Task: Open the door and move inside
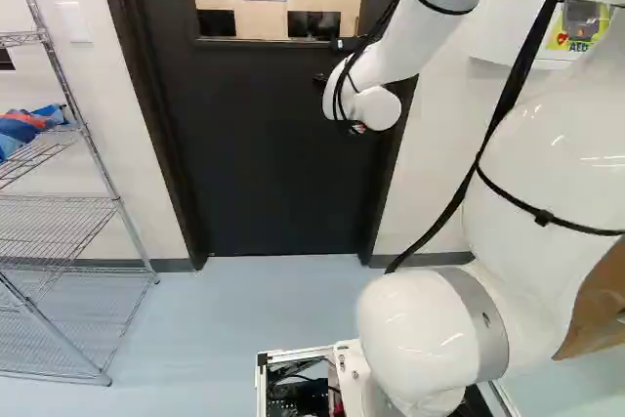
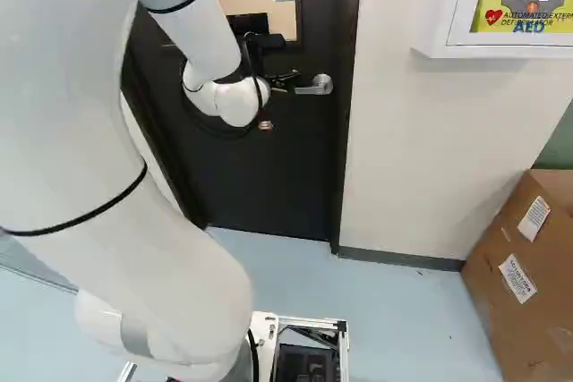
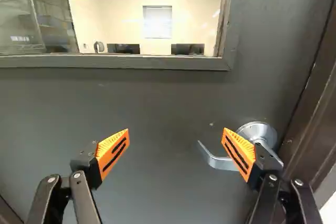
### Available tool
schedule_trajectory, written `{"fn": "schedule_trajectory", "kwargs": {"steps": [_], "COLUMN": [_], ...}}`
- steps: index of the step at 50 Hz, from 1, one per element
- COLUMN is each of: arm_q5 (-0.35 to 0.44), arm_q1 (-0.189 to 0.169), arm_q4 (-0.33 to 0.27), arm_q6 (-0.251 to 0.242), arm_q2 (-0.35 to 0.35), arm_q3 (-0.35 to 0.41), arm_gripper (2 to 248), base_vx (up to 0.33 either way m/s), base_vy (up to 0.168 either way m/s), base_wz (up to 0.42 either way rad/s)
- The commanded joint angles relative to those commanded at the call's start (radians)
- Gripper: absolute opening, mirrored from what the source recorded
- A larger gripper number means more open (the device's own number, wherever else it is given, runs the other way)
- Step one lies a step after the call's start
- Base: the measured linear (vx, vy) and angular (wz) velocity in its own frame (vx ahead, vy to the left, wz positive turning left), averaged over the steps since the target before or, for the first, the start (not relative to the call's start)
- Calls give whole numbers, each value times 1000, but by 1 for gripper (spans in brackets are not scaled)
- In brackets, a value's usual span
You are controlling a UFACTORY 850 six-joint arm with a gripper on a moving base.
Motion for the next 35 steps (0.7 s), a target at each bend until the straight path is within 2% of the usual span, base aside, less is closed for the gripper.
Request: {"fn": "schedule_trajectory", "kwargs": {"steps": [15, 35], "arm_q5": [0, 0], "arm_q1": [-2, -14], "arm_q4": [0, 0], "arm_q6": [0, 0], "arm_q2": [-61, -97], "arm_q3": [-47, -40], "arm_gripper": [247, 247], "base_vx": [0, 0], "base_vy": [0, 0], "base_wz": [0, 0]}}
